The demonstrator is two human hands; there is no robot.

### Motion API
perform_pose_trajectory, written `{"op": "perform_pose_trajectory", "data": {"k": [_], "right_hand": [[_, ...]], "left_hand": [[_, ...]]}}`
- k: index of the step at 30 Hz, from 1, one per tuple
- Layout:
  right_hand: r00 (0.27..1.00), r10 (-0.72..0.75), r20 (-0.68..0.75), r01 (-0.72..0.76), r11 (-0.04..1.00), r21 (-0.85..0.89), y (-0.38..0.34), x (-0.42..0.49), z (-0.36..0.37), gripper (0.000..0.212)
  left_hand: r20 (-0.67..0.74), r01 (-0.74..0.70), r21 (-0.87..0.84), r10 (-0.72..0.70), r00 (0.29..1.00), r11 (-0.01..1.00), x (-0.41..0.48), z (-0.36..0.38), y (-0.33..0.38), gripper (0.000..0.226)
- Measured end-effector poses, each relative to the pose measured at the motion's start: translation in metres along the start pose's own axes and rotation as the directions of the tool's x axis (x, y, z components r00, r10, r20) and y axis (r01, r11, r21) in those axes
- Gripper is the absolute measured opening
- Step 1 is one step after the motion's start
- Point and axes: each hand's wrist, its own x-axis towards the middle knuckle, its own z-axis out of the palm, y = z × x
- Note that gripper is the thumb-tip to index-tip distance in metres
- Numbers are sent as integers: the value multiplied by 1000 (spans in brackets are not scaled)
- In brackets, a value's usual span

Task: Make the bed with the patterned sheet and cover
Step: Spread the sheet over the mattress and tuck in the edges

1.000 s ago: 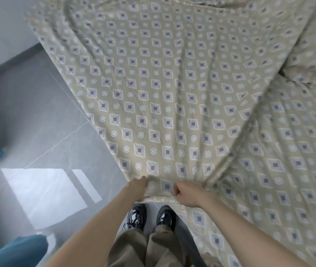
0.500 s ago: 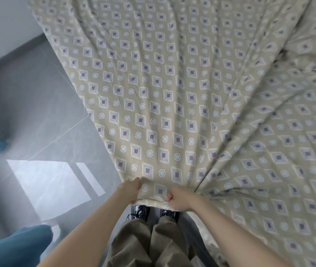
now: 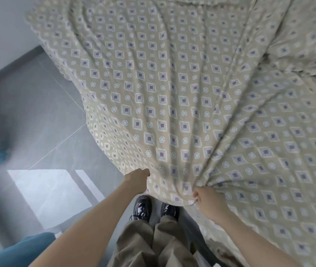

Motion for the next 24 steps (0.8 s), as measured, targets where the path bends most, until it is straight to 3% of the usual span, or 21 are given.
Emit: {"op": "perform_pose_trajectory", "data": {"k": [8,15,20,24], "right_hand": [[990,140,-21,-140,990,-9,37,-55,-8,30],[980,197,-36,-200,966,-161,71,-89,6,47],[957,287,-42,-288,958,-12,98,-95,25,76],[942,327,-74,-325,945,41,114,-89,39,78]], "left_hand": [[-10,-147,-4,147,989,989,-20,-27,54,50],[37,-272,-2,272,962,962,-24,-21,104,49],[47,-341,30,339,940,940,-12,1,142,49],[1,-405,64,406,914,912,1,19,172,50]]}}
